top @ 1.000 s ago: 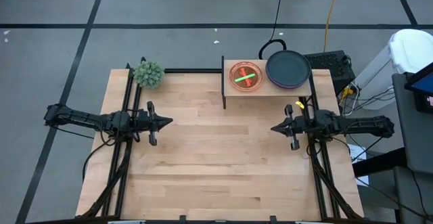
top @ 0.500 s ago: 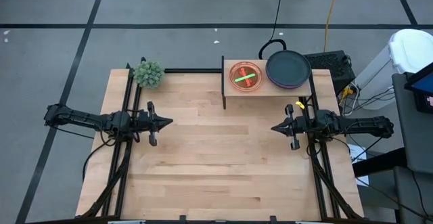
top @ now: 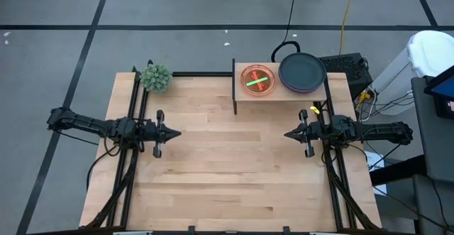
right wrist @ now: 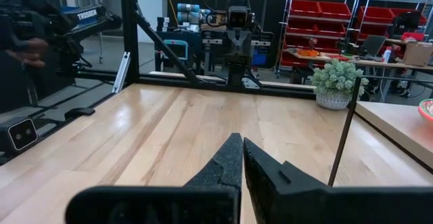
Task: Place and stack plates onto a shelf
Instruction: Return to Home Position
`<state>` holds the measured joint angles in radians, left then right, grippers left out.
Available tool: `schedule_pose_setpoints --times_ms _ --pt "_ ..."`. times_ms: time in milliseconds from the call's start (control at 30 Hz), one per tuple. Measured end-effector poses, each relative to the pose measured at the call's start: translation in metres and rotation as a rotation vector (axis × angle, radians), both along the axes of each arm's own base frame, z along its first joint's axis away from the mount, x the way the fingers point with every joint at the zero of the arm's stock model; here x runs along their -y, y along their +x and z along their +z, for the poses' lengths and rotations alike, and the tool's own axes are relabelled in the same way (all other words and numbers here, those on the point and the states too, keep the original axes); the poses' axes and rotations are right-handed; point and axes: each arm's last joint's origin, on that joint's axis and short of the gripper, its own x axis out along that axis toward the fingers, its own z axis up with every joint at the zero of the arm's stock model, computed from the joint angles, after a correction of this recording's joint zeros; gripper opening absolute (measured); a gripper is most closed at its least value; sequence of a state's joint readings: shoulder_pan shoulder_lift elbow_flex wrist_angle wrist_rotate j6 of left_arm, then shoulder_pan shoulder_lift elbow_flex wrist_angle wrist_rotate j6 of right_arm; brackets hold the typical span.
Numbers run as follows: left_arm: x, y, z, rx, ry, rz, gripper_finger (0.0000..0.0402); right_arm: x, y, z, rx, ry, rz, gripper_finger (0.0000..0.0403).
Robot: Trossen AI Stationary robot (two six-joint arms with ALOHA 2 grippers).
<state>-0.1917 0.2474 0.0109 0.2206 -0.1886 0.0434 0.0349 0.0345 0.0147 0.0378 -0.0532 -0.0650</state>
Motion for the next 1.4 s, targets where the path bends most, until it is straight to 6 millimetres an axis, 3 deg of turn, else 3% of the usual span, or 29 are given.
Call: schedule_pose_setpoints --times_ms 500,1400 --pt "-0.008 -0.015 0.002 0.053 0.017 -0.022 0.0001 0.000 0.000 0.000 0.002 0.000 0.000 0.0000" --pt "-0.014 -0.013 -0.001 0.009 0.004 -0.005 0.0001 0.000 0.000 0.000 0.000 0.000 0.000 0.0000"
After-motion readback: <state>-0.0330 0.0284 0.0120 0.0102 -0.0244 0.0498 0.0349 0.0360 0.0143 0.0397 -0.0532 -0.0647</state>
